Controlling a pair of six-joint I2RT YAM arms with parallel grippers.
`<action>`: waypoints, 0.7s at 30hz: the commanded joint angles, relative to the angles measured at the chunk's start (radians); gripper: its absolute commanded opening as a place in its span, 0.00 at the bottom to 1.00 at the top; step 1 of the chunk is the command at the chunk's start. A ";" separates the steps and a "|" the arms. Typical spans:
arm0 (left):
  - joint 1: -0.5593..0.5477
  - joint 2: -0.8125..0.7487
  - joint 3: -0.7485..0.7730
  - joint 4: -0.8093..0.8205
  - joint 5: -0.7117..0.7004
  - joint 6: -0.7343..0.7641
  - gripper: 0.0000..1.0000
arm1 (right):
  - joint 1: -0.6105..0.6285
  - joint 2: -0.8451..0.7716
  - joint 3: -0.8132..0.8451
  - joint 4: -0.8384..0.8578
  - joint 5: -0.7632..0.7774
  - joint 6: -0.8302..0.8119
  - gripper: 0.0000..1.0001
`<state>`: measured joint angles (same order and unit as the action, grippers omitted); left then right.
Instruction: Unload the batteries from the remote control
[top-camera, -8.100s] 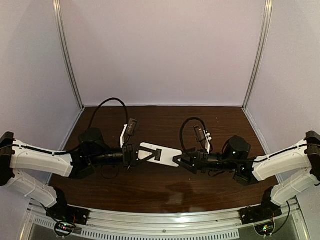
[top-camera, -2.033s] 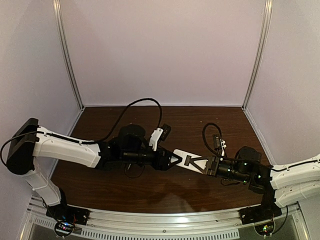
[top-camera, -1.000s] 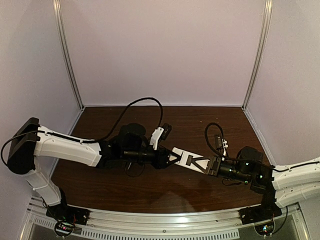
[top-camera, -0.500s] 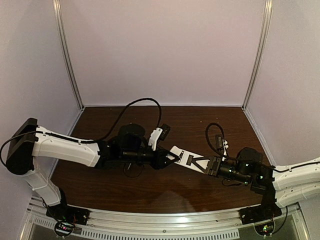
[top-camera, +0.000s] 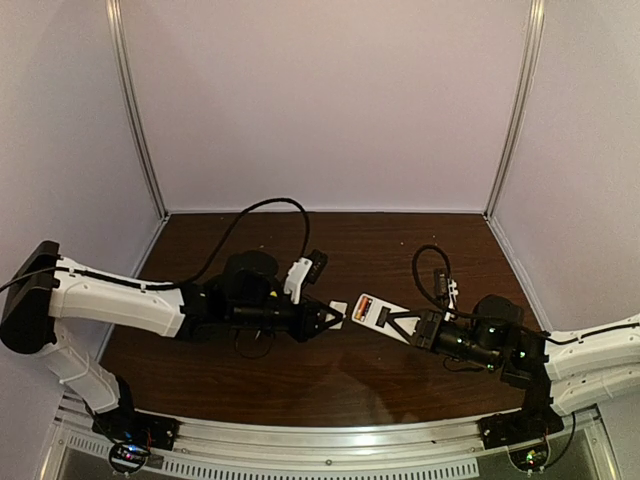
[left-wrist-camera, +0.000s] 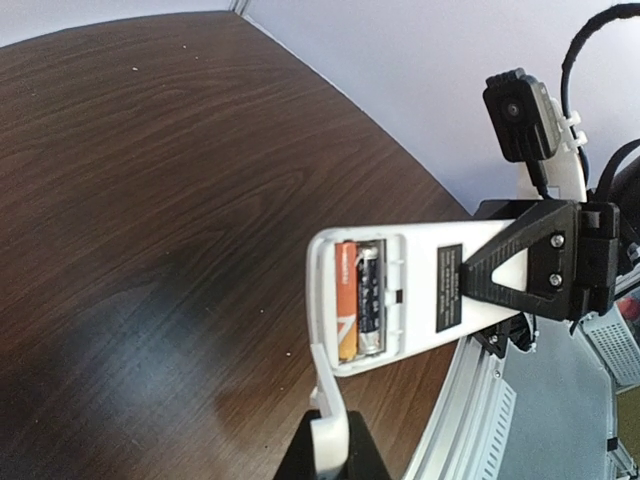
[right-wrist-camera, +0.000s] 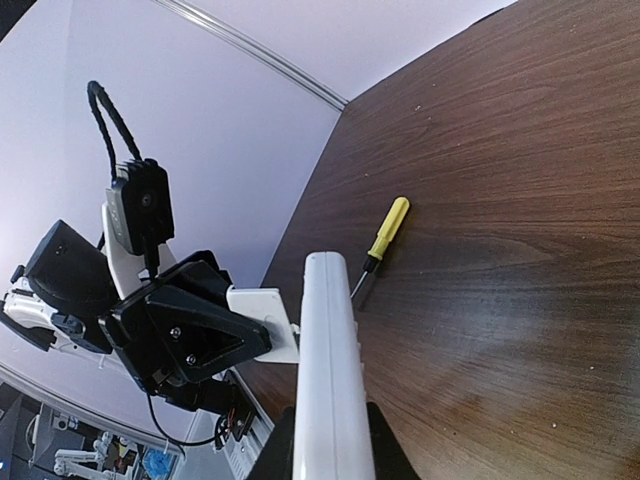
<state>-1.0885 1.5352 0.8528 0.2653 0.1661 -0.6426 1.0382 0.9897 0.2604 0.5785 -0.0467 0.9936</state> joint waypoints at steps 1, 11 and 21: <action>-0.004 -0.048 -0.034 -0.005 -0.043 0.001 0.00 | 0.002 0.008 -0.004 0.006 0.042 -0.014 0.00; -0.005 -0.120 -0.083 -0.092 -0.149 -0.006 0.00 | -0.010 0.026 -0.003 -0.006 0.068 -0.035 0.00; -0.004 -0.160 -0.087 -0.305 -0.400 -0.044 0.00 | -0.044 0.057 0.000 0.044 0.051 -0.052 0.00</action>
<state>-1.0885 1.3899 0.7742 0.0616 -0.1032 -0.6575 1.0122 1.0267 0.2604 0.5743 0.0006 0.9638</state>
